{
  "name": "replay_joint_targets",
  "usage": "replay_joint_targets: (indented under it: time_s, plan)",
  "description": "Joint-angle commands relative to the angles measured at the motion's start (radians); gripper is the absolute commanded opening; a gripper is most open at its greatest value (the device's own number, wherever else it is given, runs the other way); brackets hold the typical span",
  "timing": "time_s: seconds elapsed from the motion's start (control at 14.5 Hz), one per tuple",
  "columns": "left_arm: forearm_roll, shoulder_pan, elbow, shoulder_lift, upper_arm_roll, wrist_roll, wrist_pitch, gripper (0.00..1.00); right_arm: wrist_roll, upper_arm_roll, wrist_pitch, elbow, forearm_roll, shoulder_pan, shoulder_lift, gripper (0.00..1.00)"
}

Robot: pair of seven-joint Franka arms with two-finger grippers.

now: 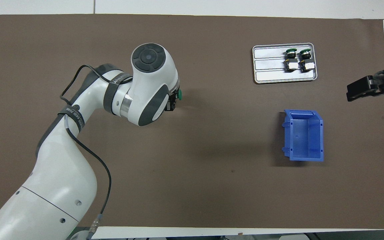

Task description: Place and press button with both arms

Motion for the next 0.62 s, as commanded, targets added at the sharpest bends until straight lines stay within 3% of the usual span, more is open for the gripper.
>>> replay_joint_targets:
  time_s: [0.0, 0.21, 0.55]
  plan:
    - [-0.125, 0.046, -0.109, -0.101, 0.000, 0.179, -0.001, 0.11, -0.014, -0.002, 0.004, -0.017, 0.000, -0.003, -0.014, 0.98]
    - [-0.251, 0.078, -0.217, -0.161, 0.000, 0.293, 0.077, 0.08, -0.014, 0.000, 0.004, -0.017, 0.000, -0.003, -0.014, 0.98]
    - [-0.567, 0.094, -0.287, -0.178, 0.002, 0.546, 0.170, 0.04, -0.014, 0.000, 0.004, -0.017, 0.000, -0.003, -0.014, 0.98]
